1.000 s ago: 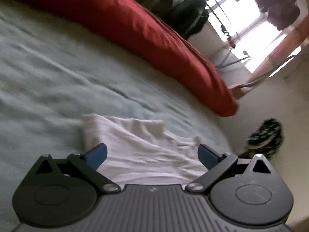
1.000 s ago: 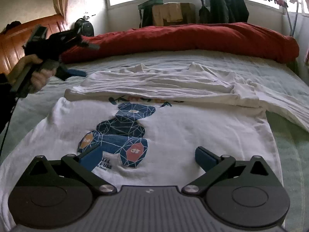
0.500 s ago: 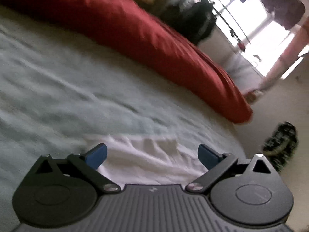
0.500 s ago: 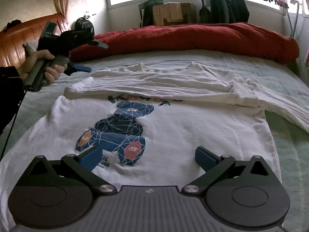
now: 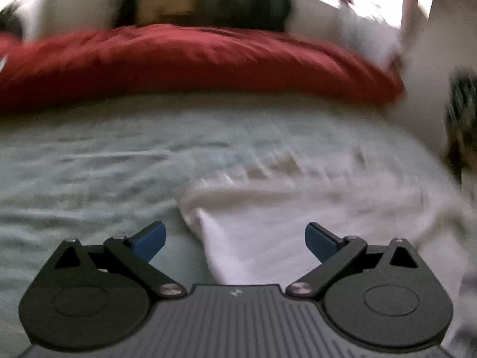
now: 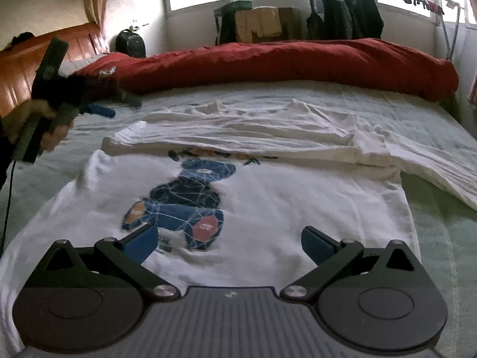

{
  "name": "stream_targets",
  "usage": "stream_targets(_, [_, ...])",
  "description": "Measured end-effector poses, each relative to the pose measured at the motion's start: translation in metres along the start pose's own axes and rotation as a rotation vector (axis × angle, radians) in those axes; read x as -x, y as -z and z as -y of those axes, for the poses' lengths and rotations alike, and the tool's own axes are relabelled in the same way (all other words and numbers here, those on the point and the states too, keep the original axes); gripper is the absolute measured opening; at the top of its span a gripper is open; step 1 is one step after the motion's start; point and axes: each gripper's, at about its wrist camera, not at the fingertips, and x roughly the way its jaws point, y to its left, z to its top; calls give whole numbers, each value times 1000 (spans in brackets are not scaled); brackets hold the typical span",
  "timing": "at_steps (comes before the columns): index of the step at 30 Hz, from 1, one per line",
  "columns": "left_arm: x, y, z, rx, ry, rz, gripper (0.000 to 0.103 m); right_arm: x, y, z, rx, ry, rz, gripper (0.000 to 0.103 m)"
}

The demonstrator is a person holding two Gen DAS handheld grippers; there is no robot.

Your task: Fold clothes

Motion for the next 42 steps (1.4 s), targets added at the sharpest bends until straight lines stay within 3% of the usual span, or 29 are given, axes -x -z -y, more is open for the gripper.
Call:
stream_targets(4, [15,17,26,-122,74,50,99,3,1,-2,-8,4,-4,103])
stream_targets(8, [-2,20,36,-140,98,-15,99,9,1,-3,-7,14,-4,103])
stream_targets(11, [-6,30,28,-59,91,-92,99,15,2,-2,-11,18,2,103])
stream_targets(16, [19,36,26,-51,83,-105,99,24,3,2,-15,24,3,103])
stream_targets(20, [37,25,27,54,102,-125,99,34,1,2,-35,26,11,103])
stream_targets(24, [69,17,53,44,141,-110,99,52,-1,-2,-28,36,21,103])
stream_targets(28, [98,9,85,81,179,-167,99,70,1,-3,-18,58,15,103])
stream_targets(31, [119,7,99,145,275,-202,99,79,8,0,-38,76,-12,103])
stream_targets(35, [148,9,114,167,386,-167,102,86,24,5,-79,75,-53,103])
stream_targets(38, [150,23,127,141,383,-174,102,81,34,6,-82,87,-78,103])
stream_targets(42, [117,66,140,99,286,-245,102,64,48,0,-69,103,-138,103])
